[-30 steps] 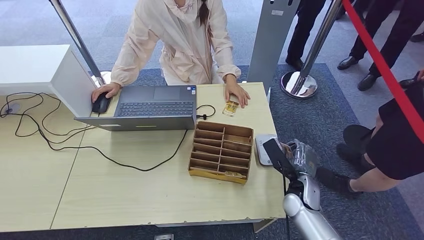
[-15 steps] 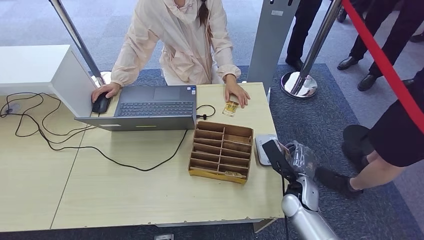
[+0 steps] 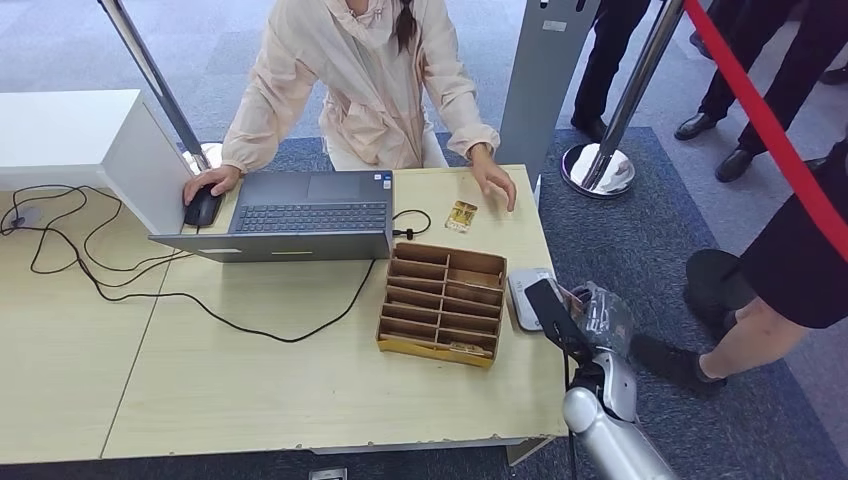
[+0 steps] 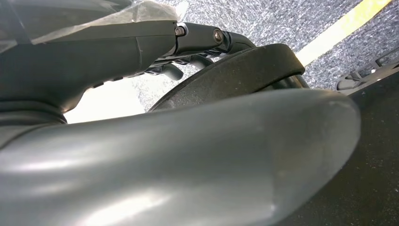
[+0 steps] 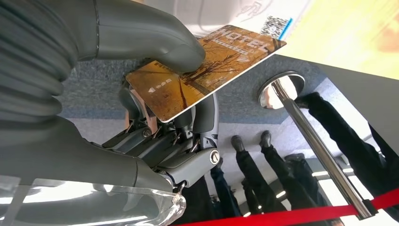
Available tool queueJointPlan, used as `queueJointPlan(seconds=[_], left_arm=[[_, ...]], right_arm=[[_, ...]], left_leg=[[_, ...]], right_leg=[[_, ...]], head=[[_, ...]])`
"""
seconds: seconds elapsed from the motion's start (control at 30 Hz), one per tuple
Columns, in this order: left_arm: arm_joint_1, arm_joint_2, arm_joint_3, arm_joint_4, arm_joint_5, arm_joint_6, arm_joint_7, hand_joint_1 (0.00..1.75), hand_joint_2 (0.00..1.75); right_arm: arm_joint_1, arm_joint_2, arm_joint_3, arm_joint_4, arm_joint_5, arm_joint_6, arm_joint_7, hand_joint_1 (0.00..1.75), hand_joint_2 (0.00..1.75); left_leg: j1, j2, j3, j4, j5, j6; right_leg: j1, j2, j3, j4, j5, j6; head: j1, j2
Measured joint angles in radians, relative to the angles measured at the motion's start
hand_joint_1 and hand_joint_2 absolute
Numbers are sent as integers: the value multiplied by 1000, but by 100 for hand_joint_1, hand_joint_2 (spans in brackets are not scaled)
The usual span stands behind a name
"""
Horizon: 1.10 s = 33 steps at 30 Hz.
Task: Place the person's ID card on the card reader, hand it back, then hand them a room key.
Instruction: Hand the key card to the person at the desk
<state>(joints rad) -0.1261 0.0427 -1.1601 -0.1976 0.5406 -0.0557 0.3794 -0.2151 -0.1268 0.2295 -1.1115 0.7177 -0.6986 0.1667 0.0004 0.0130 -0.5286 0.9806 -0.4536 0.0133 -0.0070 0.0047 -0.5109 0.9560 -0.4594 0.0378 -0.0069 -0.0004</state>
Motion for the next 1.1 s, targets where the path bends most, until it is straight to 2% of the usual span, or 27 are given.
queueJointPlan(seconds=[0.2, 0.43, 0.7, 0.9, 1.1], left_arm=[[1, 0, 0, 0, 0, 0, -3, 0, 0], [2, 1, 0, 0, 0, -1, -9, 0, 0], [2, 2, 0, 0, 0, -4, -11, 0, 0], [2, 3, 0, 0, 0, -6, -15, 0, 0], [0, 4, -1, 0, 0, -12, -19, 0, 0]], right_arm=[[-6, -16, -2, -87, 7, 0, 40, 134, 175], [-18, -49, -1, -287, 83, -1, 105, 130, 175], [-51, -85, 16, -538, 214, 4, 179, 112, 175], [-137, -109, 71, -665, 330, 63, 233, 116, 175], [-257, -123, 140, -693, 364, 140, 250, 123, 175]], left_leg=[[0, 0, 0, 0, 0, 0], [0, 0, 0, 0, 0, 0], [0, 0, 0, 0, 0, 0], [0, 0, 0, 0, 0, 0], [0, 0, 0, 0, 0, 0]], right_leg=[[0, 0, 0, 0, 0, 0], [0, 0, 0, 0, 0, 0], [0, 0, 0, 1, 0, 0], [0, 0, 0, 1, 0, 0], [0, 0, 0, 2, 0, 0]], head=[[0, 0], [0, 0], [0, 0], [0, 0], [0, 0]])
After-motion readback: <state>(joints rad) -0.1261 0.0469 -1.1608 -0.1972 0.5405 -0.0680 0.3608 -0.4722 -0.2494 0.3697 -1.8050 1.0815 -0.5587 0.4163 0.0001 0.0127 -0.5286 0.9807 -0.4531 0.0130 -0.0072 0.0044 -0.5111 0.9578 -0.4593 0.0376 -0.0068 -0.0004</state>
